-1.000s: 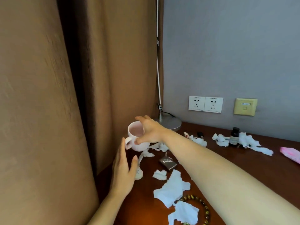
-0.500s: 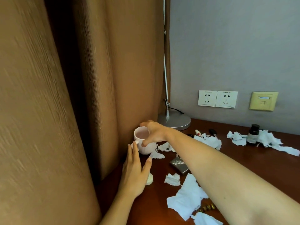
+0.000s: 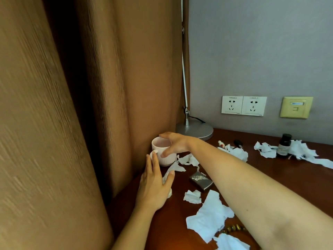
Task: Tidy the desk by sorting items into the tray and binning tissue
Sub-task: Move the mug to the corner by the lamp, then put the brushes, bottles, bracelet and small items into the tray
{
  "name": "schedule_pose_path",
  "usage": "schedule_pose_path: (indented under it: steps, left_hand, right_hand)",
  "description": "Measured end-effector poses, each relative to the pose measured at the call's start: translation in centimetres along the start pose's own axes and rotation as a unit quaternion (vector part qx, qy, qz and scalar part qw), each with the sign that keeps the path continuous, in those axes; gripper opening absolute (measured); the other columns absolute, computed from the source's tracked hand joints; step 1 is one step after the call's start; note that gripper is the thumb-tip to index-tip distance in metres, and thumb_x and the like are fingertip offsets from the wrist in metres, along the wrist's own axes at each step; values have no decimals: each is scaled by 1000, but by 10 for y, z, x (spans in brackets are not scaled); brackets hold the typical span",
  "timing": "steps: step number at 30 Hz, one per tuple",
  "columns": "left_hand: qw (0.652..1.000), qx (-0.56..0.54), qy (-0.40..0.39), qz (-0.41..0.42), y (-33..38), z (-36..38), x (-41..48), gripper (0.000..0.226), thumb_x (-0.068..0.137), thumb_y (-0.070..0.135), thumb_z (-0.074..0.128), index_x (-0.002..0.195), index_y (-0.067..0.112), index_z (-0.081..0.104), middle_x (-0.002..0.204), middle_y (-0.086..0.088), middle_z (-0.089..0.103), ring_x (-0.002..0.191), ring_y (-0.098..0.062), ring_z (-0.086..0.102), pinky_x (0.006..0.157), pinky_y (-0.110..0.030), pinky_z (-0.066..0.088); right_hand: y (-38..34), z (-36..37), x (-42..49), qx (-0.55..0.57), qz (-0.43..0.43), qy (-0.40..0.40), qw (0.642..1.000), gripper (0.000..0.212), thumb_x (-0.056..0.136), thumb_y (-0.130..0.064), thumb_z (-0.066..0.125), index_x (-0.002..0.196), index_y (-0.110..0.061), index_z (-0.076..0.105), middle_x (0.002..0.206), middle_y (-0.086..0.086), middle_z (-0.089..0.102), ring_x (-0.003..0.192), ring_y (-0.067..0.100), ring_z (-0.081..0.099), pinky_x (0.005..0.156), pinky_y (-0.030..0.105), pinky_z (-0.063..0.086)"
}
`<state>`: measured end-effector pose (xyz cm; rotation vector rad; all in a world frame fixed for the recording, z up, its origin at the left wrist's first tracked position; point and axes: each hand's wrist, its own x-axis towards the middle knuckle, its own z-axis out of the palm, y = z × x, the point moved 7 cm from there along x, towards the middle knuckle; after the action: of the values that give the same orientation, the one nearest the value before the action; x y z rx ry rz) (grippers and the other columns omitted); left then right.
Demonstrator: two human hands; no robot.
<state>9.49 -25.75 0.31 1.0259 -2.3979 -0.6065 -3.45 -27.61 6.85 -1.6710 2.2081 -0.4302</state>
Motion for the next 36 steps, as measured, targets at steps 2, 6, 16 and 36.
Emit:
schedule_pose_path:
  steps: [2,6,16,36]
  left_hand:
    - [1000,9,1,-3,-1,0,0,77,94,56,30,149,29,-17,159,0,-16,148,-24,8,118,-38,17]
    - [1000,-8,14,-1,-1,-3,-7,75,95,53,32,149,29,-15,161,0,-9,149,-19,0,119,-38,10]
    - [999,-17,33,-19,3,-13,-54,68,96,37,45,151,17,11,157,-2,17,145,-19,18,115,-31,22]
    - [999,21,44,-11,-5,-8,-47,38,87,39,61,121,26,49,125,4,53,118,-17,46,99,-33,40]
  right_hand:
    - [2,1,-4,-1,-4,1,1000,89,84,-29,69,152,-20,13,160,-2,9,146,18,14,115,32,22]
    - [3,-1,-24,-1,-18,53,998,80,89,-24,63,152,-15,14,160,6,8,148,22,11,116,33,18]
    - [24,18,-111,-42,20,86,995,44,94,-20,51,138,-20,43,139,8,44,123,26,48,101,36,43]
    - [52,52,-105,-178,138,2,974,52,95,-28,50,144,-20,36,145,14,31,134,38,32,109,40,34]
